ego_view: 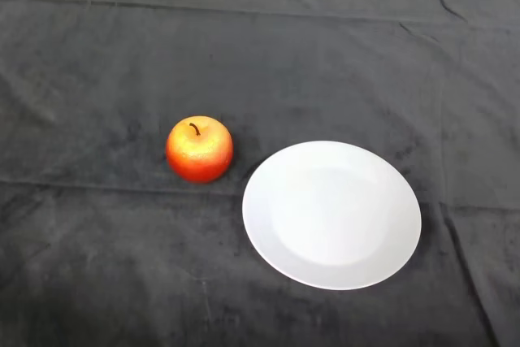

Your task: Move the apple to the plate

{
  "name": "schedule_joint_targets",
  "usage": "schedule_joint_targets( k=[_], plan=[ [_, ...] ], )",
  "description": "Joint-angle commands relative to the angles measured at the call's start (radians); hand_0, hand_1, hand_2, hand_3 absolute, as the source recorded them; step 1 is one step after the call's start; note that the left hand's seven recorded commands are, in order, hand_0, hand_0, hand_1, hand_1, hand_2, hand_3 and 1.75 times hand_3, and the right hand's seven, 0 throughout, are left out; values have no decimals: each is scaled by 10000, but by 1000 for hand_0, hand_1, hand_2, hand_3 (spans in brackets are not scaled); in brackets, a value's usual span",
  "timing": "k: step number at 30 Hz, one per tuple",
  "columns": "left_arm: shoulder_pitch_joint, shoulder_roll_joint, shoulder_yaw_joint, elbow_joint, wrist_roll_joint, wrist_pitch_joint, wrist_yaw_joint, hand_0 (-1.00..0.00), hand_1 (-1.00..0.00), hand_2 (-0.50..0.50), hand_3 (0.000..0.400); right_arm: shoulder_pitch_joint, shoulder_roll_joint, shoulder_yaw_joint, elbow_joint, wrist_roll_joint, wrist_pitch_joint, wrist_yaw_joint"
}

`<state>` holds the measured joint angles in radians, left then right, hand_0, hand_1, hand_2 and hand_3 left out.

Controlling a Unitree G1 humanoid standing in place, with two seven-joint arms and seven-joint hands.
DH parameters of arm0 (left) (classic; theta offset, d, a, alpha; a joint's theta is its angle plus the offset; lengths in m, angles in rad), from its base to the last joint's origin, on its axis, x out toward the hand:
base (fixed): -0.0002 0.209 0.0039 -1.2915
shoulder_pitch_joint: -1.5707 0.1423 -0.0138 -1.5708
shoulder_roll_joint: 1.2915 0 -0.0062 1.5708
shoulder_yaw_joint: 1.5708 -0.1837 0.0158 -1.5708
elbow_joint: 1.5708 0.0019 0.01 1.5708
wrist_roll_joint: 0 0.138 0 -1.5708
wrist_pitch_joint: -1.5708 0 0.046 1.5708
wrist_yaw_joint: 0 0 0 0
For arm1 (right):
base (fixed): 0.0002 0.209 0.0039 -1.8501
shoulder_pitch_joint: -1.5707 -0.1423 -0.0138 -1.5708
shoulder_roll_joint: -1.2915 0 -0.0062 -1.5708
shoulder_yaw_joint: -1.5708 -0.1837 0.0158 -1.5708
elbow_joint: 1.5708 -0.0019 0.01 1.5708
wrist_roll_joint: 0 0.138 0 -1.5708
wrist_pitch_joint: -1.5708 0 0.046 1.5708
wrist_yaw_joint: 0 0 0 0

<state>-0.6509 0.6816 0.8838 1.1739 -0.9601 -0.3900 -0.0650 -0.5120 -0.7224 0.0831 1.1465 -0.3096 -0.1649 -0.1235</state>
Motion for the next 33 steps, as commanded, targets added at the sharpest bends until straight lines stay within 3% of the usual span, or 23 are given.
schedule_joint_targets(
  k=[1,21,33],
  plan=[
    [-158,-94,173,-356,267,122,-247,0,0,0,0,602,329,162,480,-178,-55,79],
    [-700,-371,-158,-412,913,-237,-193,0,0,0,0,600,330,164,484,-177,-58,77],
    [-1374,-1254,-1437,-513,2308,-1034,-175,0,0,0,0,609,330,163,468,-173,-52,78]
  ],
)
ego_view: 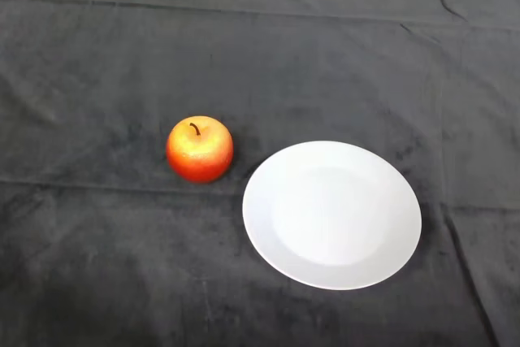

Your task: Move the apple to the plate

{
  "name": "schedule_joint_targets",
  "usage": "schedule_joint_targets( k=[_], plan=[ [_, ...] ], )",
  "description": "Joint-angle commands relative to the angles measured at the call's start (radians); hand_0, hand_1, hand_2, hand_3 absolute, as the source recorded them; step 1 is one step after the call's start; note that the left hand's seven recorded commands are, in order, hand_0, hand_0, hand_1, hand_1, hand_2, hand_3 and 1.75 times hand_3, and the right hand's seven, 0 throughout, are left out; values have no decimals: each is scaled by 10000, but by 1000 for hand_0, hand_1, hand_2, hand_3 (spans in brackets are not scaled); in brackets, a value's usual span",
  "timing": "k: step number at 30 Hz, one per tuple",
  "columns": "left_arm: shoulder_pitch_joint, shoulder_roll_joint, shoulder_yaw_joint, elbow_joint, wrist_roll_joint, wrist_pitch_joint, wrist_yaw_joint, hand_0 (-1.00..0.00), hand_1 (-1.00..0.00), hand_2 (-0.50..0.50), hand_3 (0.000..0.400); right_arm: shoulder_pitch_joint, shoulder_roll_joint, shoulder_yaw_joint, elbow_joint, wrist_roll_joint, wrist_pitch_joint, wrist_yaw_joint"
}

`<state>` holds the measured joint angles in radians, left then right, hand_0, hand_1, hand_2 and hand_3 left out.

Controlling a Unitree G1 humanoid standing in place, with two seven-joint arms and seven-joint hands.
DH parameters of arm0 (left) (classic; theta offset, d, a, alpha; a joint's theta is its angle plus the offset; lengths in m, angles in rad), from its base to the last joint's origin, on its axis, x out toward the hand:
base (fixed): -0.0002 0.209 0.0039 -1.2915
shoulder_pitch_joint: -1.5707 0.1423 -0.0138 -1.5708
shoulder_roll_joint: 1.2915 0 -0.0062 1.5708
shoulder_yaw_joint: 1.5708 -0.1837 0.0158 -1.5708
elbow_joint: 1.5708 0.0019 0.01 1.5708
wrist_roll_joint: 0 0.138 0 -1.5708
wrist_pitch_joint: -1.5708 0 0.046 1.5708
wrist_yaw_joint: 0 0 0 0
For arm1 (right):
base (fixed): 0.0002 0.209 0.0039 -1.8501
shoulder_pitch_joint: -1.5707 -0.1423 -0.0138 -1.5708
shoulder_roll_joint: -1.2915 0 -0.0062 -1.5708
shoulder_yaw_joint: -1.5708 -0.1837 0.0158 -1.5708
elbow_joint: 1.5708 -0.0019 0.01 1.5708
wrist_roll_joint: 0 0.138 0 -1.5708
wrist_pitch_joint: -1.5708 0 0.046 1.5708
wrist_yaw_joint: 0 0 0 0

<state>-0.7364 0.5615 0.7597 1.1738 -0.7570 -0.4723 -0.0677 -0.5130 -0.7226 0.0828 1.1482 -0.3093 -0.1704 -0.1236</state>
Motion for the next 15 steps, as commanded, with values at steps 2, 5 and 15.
schedule_joint_targets(
  k=[2,5,15],
  plan=[
    [-595,-218,-509,-525,603,-328,-213,0,0,0,0,622,332,166,446,-175,5,78],
    [-676,-466,-966,-543,1079,-499,-320,0,0,0,0,627,333,165,436,-173,10,79],
    [-635,-1077,-2441,-542,2655,-882,-766,0,0,0,0,649,333,159,393,-165,30,84]
  ],
)
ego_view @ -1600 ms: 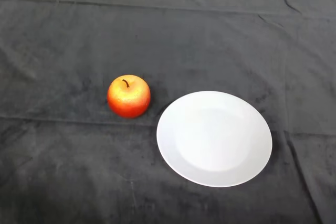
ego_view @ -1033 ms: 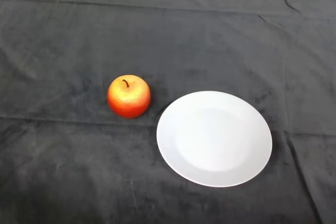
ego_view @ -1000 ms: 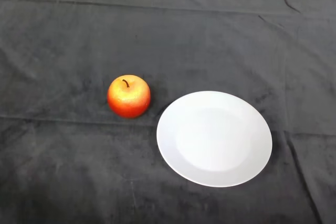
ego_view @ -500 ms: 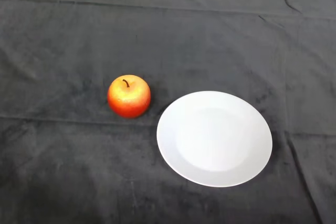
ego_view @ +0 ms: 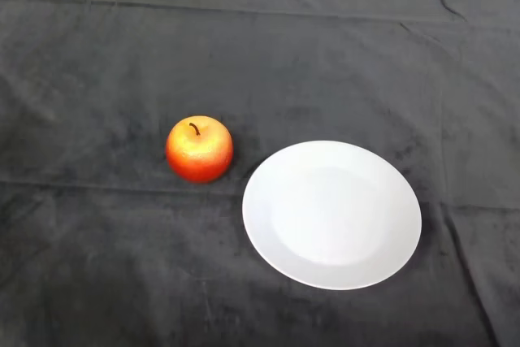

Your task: Move the apple to the plate

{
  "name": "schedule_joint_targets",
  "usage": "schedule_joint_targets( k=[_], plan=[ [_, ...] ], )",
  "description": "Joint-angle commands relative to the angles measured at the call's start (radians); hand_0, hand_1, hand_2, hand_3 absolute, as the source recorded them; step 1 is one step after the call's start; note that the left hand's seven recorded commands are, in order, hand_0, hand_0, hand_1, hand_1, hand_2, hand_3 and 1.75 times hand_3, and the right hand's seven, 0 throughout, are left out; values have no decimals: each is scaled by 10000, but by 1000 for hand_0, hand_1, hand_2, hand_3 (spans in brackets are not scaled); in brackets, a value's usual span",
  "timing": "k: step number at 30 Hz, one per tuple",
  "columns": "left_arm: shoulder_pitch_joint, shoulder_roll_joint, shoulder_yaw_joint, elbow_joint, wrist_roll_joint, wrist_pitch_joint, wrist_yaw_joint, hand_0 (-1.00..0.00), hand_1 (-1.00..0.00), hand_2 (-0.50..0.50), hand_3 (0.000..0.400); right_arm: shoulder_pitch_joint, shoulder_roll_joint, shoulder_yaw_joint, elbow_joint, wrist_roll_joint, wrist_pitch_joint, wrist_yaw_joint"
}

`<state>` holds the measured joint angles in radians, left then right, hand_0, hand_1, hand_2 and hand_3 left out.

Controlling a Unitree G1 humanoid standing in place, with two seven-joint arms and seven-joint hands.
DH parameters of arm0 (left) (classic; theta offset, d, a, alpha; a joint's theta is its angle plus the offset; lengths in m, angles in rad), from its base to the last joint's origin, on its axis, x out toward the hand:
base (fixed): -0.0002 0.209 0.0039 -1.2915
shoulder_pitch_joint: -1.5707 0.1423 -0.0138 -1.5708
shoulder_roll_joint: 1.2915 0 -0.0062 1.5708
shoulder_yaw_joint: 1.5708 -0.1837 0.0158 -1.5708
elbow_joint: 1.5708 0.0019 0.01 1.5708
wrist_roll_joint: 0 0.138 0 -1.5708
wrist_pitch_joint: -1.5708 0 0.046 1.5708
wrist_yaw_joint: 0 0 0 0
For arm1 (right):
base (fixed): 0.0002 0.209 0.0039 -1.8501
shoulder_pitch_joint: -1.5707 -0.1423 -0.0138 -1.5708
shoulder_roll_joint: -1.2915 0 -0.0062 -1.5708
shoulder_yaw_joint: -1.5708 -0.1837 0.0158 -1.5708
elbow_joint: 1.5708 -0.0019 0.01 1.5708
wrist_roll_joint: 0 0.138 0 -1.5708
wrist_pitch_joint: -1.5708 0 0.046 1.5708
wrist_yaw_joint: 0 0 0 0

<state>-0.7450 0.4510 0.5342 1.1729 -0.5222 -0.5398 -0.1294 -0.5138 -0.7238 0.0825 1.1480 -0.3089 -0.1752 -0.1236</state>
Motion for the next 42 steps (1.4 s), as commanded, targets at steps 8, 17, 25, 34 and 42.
schedule_joint_targets(
  k=[8,17,25,34,42],
  plan=[
    [-544,-163,-899,-499,1146,-308,-231,0,0,0,0,675,345,158,359,-161,97,89],
    [-630,-833,-1686,-483,2022,-547,2,0,0,0,0,693,345,152,321,-154,118,95],
    [-563,-1271,-2382,-436,2733,-619,2,0,0,0,0,708,345,147,290,-148,136,100],
    [-472,-1451,-3062,-364,3422,-499,-59,0,0,0,0,723,345,143,259,-143,154,106],
    [-377,-1747,-3694,-307,4023,-416,61,0,0,0,0,734,345,138,235,-139,168,110]
  ],
)
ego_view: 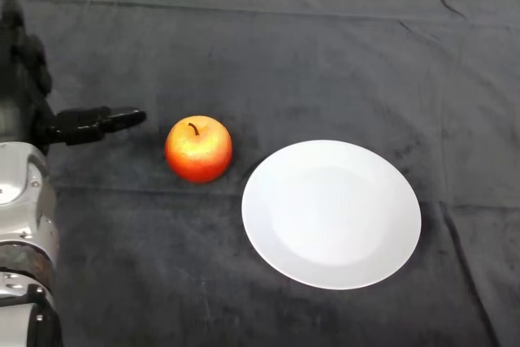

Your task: Move the apple to the plate

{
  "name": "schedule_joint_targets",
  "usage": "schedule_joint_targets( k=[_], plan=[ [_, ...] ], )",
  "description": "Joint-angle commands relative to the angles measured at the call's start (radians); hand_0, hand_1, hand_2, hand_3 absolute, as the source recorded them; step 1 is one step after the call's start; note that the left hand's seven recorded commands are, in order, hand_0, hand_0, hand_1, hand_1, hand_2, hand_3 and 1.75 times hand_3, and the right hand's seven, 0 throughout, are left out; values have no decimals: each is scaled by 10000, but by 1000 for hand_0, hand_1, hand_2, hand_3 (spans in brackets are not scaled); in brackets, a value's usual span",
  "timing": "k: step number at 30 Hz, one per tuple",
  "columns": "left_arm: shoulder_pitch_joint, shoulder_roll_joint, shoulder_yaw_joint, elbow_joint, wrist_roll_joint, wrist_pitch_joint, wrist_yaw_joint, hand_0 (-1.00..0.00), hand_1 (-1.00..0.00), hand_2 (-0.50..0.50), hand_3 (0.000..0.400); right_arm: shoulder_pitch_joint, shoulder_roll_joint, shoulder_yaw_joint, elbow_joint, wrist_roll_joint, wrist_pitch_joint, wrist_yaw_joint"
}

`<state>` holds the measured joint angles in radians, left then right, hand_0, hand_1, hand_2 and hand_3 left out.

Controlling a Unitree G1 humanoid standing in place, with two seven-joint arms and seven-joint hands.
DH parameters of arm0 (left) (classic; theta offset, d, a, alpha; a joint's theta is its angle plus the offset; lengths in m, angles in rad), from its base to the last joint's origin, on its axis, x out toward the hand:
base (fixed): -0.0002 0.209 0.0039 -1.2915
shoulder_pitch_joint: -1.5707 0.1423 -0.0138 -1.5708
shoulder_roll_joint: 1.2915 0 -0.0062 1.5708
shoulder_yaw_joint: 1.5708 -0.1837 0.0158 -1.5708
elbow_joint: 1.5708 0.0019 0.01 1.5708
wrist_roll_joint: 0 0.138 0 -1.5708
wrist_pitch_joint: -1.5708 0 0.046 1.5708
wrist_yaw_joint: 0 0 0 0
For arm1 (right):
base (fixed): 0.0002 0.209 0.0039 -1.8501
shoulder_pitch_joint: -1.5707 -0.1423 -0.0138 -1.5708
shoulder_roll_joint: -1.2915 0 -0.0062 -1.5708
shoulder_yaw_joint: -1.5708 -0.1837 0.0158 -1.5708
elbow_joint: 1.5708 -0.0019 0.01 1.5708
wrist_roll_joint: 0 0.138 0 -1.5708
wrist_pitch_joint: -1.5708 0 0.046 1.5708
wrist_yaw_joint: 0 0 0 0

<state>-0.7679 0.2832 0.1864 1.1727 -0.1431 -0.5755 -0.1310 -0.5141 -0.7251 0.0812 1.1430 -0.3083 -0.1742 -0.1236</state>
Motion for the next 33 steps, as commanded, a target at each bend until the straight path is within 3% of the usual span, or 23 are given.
schedule_joint_targets(
  k=[1,9,19,33],
  plan=[
    [-135,-106,-298,-295,302,-44,85,0,0,0,0,738,359,151,283,-145,159,111],
    [-3,-388,-1179,-189,1041,139,150,0,0,0,0,749,359,147,260,-141,173,115],
    [167,-144,-2143,-114,1964,493,154,0,0,0,0,759,359,142,238,-138,186,119],
    [297,-64,-3412,-106,3348,1283,870,0,0,0,0,770,359,137,214,-136,201,124]
  ],
)
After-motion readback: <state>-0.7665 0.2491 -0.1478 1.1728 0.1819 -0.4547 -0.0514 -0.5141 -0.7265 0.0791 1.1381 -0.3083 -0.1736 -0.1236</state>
